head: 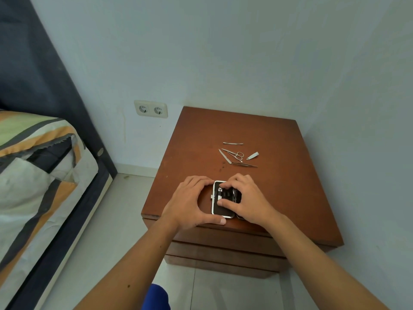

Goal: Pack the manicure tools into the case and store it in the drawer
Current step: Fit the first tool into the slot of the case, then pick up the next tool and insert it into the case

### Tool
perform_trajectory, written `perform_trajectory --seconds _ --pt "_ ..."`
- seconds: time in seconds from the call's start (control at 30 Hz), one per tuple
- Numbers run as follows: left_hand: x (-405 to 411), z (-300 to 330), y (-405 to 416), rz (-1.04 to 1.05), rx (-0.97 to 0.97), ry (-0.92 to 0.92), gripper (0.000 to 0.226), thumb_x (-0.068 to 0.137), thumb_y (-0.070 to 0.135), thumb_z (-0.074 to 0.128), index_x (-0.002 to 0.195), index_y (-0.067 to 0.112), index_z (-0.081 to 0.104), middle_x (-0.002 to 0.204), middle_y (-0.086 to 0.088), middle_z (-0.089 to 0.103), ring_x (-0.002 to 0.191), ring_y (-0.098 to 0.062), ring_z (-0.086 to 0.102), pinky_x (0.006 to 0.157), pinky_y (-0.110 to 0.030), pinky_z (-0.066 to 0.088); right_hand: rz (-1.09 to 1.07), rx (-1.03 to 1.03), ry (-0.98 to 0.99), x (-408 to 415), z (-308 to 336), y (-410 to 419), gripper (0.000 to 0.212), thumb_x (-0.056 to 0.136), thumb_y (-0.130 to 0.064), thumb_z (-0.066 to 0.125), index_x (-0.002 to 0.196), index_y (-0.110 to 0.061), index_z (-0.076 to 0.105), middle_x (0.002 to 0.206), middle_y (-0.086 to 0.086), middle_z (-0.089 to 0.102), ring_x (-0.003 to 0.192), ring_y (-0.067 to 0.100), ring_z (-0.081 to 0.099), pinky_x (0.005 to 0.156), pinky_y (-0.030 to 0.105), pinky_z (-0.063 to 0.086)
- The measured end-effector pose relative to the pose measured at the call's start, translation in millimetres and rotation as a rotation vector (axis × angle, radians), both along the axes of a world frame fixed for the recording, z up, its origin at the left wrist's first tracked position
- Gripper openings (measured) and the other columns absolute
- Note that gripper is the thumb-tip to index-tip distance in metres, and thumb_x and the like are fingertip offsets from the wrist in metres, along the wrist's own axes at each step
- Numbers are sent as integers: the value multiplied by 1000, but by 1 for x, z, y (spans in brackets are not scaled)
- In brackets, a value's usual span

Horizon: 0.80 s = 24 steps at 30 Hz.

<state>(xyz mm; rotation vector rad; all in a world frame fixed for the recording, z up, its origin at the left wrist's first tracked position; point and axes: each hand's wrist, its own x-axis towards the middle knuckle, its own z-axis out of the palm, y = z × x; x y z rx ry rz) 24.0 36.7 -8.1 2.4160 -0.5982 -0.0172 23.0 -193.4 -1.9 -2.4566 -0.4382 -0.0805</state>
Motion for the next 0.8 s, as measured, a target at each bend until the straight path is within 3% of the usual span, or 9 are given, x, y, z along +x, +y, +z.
perform_trajectory --seconds 0.17,0.27,0.43,0.57,0.67,0.8 --pt "0 0 0 4 -12 0 109 57 92 76 147 35 51 145 23 49 135 3 37 113 -23 32 3 1 25 2 3 0 46 82 -48 83 122 -30 71 112 -15 59 106 9 47 92 8 32" --pt "1 -3 1 4 -21 -3 111 56 94 76 147 35 51 145 24 49 135 4 37 115 -25 34 -77 93 30 9 10 -3 41 83 -45 83 120 -32 74 106 -18 63 101 4 57 88 17 44" --pt "3 -5 1 2 -39 -20 111 54 92 79 146 37 51 145 26 48 137 6 36 114 -23 32 -319 184 -111 46 17 -38 18 87 -25 82 105 -25 80 90 -10 68 84 13 62 79 29 50" --pt "3 -6 1 2 -40 -13 111 54 94 77 147 39 49 147 26 46 138 5 36 115 -25 33 -478 171 -110 82 14 -74 15 92 -21 77 107 -21 79 98 -3 71 84 11 63 88 38 56" --pt "4 -6 1 3 -28 -3 112 54 96 75 147 41 47 148 27 44 138 5 36 115 -26 35 -453 101 -56 98 13 -84 22 94 -19 76 116 -23 77 101 -3 66 83 5 58 89 33 54" --pt "3 -5 1 0 -30 -14 111 54 96 75 147 40 49 147 27 45 138 6 36 116 -27 36 -389 28 -5 111 3 -89 28 92 -23 77 119 -33 75 103 -3 62 96 18 60 95 35 50"
